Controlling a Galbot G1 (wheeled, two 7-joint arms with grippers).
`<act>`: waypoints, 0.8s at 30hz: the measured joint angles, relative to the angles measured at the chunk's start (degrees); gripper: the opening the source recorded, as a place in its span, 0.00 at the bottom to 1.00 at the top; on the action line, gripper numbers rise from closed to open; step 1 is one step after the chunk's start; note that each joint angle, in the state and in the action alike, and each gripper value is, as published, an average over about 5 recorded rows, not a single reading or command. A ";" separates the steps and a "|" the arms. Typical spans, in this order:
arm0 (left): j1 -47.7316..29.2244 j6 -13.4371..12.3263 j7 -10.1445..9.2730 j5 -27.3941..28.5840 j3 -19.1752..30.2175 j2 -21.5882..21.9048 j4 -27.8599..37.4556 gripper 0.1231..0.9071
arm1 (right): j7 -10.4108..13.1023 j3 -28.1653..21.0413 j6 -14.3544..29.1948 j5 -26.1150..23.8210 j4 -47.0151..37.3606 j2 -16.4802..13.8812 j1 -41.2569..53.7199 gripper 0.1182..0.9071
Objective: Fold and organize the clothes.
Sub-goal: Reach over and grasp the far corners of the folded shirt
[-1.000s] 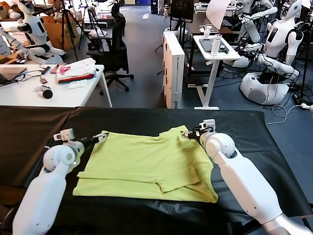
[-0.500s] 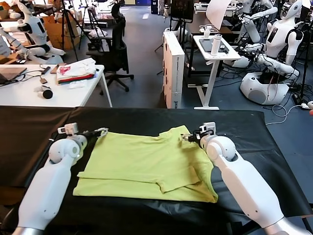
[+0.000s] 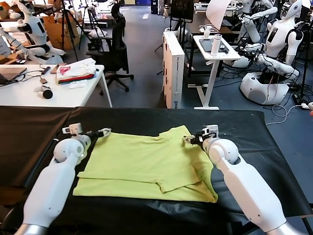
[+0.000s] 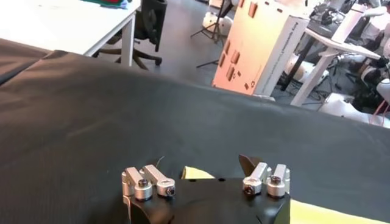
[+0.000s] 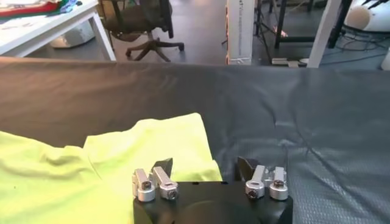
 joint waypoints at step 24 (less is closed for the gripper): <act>2.99 0.17 1.05 1.12 -0.47 0.30 -2.48 0.04 | -1.20 2.30 0.00 -0.67 1.58 0.33 -2.04 0.03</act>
